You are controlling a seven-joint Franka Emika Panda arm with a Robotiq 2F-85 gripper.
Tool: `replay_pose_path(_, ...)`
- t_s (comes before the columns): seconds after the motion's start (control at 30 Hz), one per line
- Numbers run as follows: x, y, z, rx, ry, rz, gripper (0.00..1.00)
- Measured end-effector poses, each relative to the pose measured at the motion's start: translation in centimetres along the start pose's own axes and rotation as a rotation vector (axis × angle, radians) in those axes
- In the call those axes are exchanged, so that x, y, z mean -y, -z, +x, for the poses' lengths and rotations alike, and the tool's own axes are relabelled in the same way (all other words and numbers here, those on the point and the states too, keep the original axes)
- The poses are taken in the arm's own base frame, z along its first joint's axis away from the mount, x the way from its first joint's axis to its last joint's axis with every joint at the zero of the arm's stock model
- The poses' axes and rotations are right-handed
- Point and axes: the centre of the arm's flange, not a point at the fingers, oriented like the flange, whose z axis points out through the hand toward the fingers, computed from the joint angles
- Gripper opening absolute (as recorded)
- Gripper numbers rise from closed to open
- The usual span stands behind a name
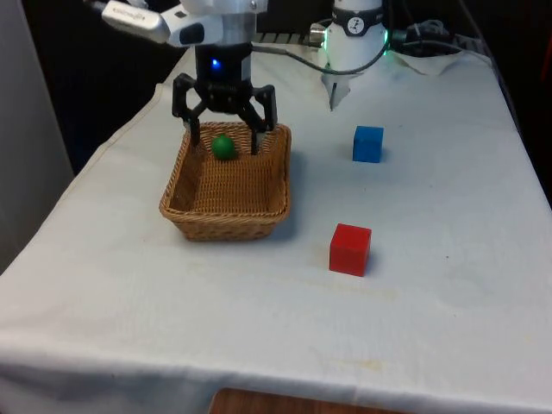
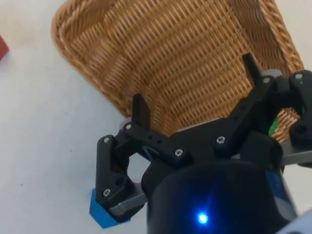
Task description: Place all non-red objects into the basket.
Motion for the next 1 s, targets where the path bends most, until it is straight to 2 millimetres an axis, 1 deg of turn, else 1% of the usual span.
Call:
replay_pose_path(0.13,0.0,0.7,-0.1,0.001,0.000,0.008,1.00)
replay_pose_path(0.17,-0.1,1.4,-0.3,0.005,-0.002,0.017,1.00)
replay_pose_path(0.33,0.1,3.2,-0.9,0.011,-0.002,0.042,1.00)
replay_pose_path(0.37,0.1,3.2,-0.9,0.011,-0.002,0.042,1.00)
replay_pose_path(0.5,0.3,4.2,-1.6,0.017,0.001,0.055,1.00)
replay_pose_path(0.63,0.7,4.8,-2.2,0.016,0.003,0.062,1.00)
replay_pose_path(0.67,1.0,5.3,-2.5,0.013,0.004,0.066,1.00)
replay_pose_path(0.83,2.2,6.5,-3.6,0.013,0.007,0.075,1.00)
replay_pose_path(1.0,2.7,7.3,-4.4,0.012,0.006,0.083,1.00)
